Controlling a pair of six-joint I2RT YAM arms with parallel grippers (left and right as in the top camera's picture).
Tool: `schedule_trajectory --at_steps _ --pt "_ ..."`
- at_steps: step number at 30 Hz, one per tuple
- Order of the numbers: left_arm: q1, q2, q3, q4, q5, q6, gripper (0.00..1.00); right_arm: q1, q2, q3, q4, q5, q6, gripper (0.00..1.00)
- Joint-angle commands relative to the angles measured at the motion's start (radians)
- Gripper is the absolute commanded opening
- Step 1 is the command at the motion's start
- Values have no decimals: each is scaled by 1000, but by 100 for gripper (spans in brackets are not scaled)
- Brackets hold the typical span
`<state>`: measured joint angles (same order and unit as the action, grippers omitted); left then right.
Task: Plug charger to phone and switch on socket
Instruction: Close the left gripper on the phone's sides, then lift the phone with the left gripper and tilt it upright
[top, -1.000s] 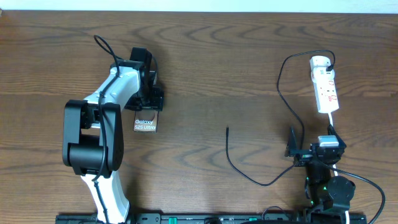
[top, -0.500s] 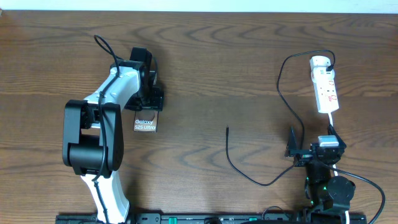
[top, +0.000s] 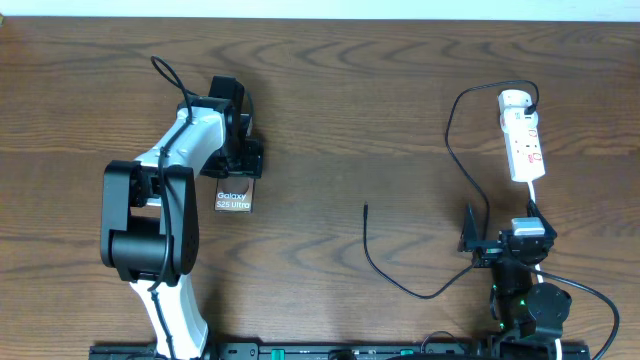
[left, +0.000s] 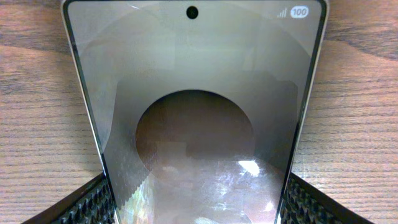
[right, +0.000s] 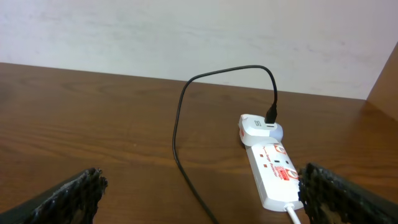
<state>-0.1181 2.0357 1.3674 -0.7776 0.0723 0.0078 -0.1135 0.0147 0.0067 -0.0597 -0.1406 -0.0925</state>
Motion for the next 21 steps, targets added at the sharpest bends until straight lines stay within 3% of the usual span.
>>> schedule_trajectory --at_steps 1,21 --pt "5 3 -12 3 -6 10 7 10 -5 -1 -5 3 -13 99" --pt "5 3 -7 13 -6 11 7 10 -5 -1 -5 3 -14 99"
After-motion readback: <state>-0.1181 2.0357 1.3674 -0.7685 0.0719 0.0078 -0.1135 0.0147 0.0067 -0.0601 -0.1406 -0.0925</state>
